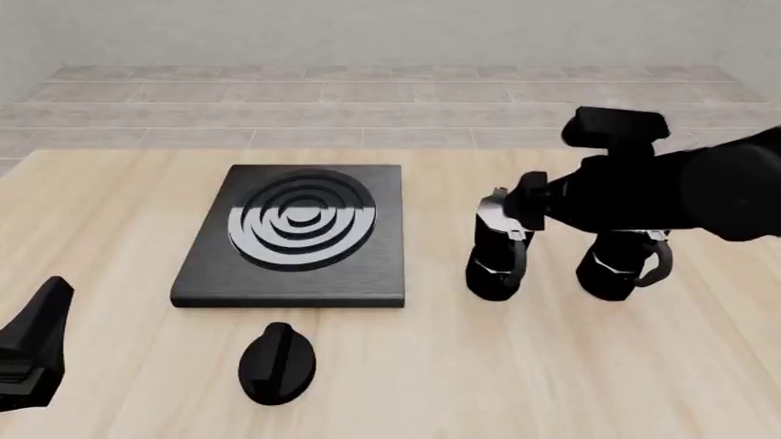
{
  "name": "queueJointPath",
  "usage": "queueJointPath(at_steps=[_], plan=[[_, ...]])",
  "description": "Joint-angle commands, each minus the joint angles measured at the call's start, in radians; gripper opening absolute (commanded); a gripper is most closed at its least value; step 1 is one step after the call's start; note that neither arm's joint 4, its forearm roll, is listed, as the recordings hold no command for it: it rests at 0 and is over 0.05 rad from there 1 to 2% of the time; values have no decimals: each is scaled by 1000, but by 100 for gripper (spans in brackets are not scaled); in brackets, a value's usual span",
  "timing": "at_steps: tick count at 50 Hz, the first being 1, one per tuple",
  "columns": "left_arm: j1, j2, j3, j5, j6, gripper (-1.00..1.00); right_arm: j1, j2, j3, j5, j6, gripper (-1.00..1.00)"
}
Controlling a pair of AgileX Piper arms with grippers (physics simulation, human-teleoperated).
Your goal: Put both moka pots on the stove.
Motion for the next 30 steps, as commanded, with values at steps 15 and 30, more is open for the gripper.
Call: queueJointPath(at_steps=[15,30], plan=[[2,-6,0,3,-3,100,23,63,30,-62,27,100],[3,-8,-1,5,-2,100,41,97,44,-98,48,100]])
